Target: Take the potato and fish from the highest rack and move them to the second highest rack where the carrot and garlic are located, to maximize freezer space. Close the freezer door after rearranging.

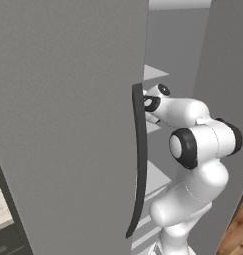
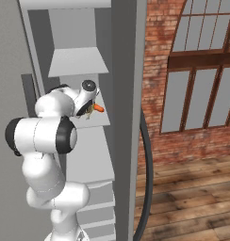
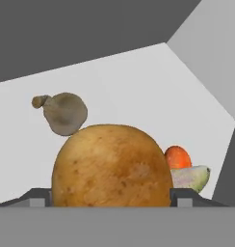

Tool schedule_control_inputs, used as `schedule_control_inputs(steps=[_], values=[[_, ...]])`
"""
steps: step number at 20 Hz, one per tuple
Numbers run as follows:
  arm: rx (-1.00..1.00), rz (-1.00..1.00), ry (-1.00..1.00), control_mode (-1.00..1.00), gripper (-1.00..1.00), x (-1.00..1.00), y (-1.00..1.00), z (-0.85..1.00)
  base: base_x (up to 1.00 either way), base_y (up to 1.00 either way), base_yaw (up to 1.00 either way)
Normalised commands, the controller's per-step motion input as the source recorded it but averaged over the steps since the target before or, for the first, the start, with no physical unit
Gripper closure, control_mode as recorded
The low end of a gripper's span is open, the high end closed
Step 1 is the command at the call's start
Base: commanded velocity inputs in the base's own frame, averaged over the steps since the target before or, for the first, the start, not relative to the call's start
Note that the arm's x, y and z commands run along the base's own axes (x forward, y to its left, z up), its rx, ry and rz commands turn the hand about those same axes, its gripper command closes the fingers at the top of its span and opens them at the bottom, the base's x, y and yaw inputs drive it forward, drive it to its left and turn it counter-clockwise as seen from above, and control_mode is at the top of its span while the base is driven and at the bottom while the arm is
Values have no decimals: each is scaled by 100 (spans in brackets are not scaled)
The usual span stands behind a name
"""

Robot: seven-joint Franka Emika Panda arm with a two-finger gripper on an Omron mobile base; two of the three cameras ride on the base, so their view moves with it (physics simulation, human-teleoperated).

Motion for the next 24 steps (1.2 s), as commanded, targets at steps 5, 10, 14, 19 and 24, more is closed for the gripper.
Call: schedule_control_inputs(steps=[5,10,14,19,24], values=[[0,0,0,-100,100,37,14,-24,0,0,0],[0,0,1,-100,-100,17,14,-30,0,0,0],[0,0,0,-100,-100,0,3,-20,0,0,0],[0,0,0,-100,-100,-18,0,-8,0,0,0],[5,0,0,-100,-100,-29,-8,0,0,0,0]])
